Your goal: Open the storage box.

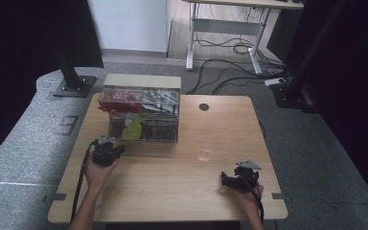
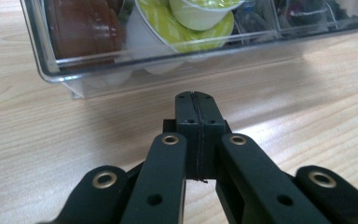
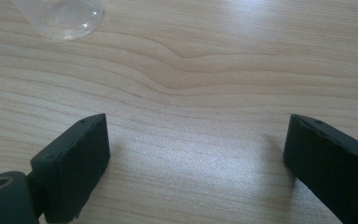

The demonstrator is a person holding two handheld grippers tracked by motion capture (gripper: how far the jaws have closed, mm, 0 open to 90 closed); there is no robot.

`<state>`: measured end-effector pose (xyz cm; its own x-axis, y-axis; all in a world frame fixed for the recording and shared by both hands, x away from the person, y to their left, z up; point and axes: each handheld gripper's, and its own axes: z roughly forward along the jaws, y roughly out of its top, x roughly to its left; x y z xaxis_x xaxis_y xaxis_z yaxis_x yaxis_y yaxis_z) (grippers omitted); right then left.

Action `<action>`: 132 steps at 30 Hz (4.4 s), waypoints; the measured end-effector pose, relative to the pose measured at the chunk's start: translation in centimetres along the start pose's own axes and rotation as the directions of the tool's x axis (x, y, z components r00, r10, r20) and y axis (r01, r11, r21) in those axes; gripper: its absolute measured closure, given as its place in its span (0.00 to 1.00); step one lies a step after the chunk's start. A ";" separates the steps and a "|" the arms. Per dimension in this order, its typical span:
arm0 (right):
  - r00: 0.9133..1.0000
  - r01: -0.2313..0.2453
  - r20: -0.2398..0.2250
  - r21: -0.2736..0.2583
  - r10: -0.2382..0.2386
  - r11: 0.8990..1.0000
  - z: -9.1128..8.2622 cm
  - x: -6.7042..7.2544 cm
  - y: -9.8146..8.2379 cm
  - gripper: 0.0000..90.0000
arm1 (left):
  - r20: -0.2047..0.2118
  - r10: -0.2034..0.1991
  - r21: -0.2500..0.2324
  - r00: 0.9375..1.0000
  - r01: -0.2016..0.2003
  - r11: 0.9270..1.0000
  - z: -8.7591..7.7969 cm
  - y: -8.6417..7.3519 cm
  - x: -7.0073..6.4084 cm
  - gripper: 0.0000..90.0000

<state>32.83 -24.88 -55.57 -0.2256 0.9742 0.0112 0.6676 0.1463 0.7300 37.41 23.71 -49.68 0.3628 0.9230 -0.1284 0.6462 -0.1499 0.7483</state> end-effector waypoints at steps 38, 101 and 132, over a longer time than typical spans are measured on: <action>1.000 -0.002 0.003 -0.005 0.002 1.000 0.0 0.0 0.0 0.10 | -0.027 0.011 -0.030 1.000 -0.012 0.999 -0.7 1.7 -0.4 1.00; 1.000 -0.002 0.005 -0.006 0.002 1.000 -0.1 0.0 0.0 0.11 | -0.024 0.009 -0.130 1.000 -0.012 0.991 -5.0 8.6 -0.4 1.00; 1.000 -0.009 0.006 -0.013 0.009 1.000 -0.1 0.0 0.0 0.15 | -0.013 0.004 -0.146 1.000 -0.006 0.989 -4.9 9.4 -0.2 1.00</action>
<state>32.73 -24.92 -55.50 -0.2154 0.9764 0.0140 0.6603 0.1351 0.7387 40.16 23.89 -39.44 0.3567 0.9269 -0.1171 0.5388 -0.1017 0.8363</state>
